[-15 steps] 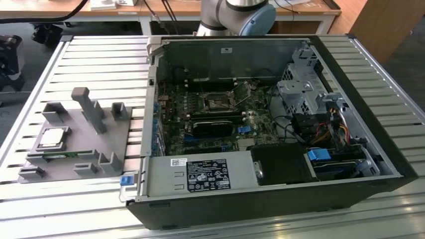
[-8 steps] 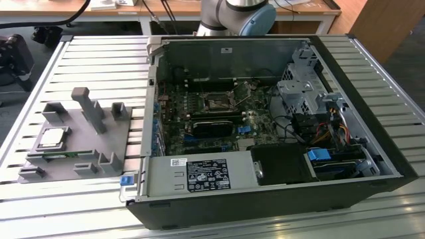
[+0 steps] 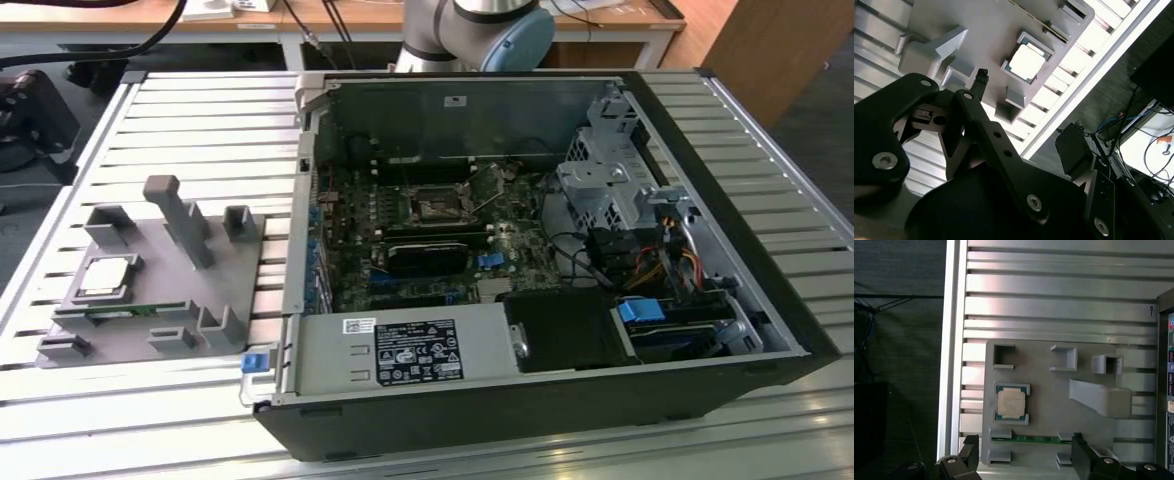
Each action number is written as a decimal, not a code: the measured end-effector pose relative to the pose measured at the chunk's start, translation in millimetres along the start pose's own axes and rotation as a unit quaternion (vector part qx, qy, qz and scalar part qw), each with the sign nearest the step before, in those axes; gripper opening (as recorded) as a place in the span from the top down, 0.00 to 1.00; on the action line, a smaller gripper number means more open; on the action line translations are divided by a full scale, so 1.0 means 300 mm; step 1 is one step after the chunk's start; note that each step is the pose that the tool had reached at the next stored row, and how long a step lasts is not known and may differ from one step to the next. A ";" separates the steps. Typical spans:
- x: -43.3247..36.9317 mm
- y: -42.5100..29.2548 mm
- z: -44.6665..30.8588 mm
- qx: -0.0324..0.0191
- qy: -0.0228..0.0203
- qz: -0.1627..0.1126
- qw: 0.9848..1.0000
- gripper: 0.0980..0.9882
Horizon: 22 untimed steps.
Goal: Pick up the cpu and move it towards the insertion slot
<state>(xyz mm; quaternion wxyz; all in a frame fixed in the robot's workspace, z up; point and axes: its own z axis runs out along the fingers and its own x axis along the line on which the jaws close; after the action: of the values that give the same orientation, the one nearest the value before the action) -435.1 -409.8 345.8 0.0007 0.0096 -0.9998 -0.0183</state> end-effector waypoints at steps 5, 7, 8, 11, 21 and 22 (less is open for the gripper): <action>0.000 0.000 0.011 0.000 0.000 0.000 1.000 0.19; 0.000 -0.001 0.016 0.000 0.000 0.000 1.000 0.19; 0.000 -0.001 0.019 0.000 0.000 0.000 1.000 0.19; 0.000 -0.001 0.027 0.001 0.000 0.000 1.000 0.19; 0.001 -0.002 0.055 0.002 0.000 0.000 1.000 0.19; 0.001 -0.002 0.058 0.002 0.000 0.000 1.000 0.19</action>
<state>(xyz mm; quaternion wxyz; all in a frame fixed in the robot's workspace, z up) -435.4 -409.8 328.3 0.0007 0.0096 -0.9998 -0.0167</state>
